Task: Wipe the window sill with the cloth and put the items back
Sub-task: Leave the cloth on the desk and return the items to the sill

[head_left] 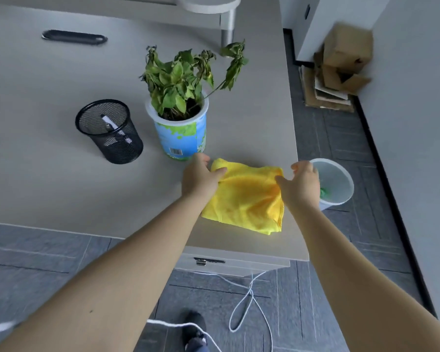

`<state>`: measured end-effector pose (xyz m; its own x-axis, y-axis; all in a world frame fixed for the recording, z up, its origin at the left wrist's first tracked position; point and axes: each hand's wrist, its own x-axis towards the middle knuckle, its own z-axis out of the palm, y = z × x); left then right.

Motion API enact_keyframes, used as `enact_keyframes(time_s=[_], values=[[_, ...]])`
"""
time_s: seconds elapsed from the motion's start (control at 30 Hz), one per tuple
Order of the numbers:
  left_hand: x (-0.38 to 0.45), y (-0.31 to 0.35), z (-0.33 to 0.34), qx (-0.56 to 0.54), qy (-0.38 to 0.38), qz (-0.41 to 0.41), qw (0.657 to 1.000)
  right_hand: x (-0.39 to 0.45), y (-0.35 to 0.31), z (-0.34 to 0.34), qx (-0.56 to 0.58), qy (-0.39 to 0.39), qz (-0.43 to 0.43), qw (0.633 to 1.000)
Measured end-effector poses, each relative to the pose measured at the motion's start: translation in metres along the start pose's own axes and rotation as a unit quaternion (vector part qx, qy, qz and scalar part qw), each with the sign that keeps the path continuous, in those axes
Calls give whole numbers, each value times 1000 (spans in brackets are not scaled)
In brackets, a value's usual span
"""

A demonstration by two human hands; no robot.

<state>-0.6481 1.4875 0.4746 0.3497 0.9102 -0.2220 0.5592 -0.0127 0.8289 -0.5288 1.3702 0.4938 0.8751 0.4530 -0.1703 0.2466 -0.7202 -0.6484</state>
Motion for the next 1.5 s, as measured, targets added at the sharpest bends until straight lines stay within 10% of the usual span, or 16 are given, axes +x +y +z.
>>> enact_keyframes(time_s=[0.57,1.5], values=[[15,-56,-130,-99,199,-28,975,-20,-118,100,223,-137,-139,955],[43,-34,-147,-207,107,93,968,-15,-126,80,346,-21,-148,926]])
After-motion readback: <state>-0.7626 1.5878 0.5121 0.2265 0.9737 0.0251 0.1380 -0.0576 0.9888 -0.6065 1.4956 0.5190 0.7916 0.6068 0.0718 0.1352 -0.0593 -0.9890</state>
